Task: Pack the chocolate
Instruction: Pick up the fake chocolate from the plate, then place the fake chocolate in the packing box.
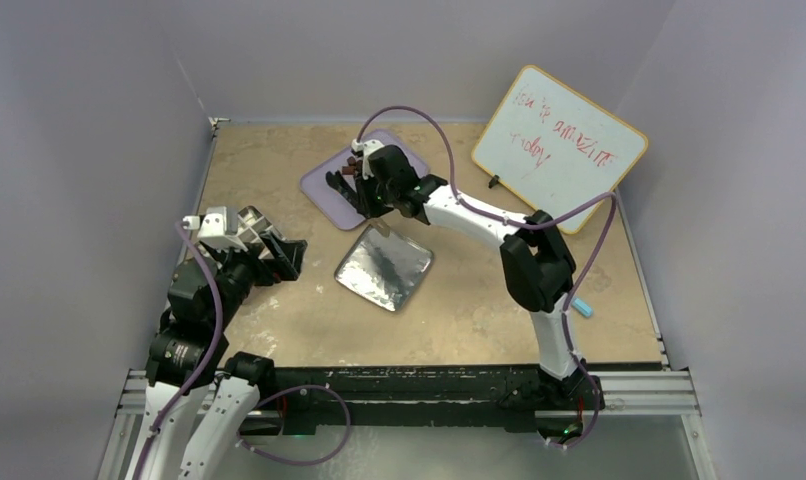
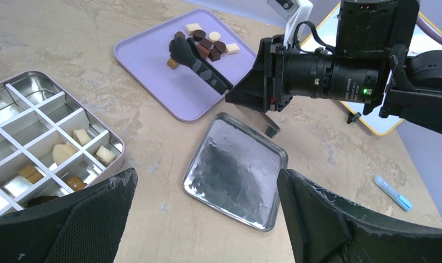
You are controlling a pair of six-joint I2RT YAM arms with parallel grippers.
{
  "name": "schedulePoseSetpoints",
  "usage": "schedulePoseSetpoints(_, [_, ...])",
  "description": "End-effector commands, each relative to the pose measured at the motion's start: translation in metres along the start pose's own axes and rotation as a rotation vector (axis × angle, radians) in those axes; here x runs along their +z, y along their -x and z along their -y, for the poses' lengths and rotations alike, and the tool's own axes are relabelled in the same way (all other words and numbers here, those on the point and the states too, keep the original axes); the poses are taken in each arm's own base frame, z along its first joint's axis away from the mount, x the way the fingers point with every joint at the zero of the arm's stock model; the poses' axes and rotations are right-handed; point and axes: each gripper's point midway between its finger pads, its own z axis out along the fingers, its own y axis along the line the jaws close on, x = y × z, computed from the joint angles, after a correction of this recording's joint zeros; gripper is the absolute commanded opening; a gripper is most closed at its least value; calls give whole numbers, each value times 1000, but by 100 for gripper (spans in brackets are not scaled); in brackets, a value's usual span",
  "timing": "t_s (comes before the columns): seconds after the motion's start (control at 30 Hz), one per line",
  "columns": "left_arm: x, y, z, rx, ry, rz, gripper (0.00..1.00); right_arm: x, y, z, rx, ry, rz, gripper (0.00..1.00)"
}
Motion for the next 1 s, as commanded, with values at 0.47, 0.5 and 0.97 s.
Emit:
schedulePoseSetpoints(0.47, [-15, 23, 5, 7, -19, 109, 97, -7, 0, -158, -28, 405, 38, 17])
schedulePoseSetpoints(0.5, [-15, 23, 6, 7, -23, 110, 97, -7, -3, -163, -33, 415, 32, 17])
schedulePoseSetpoints(0.97, [-25, 31, 16, 14, -81, 151, 97, -2, -22, -222, -60, 551, -28, 19])
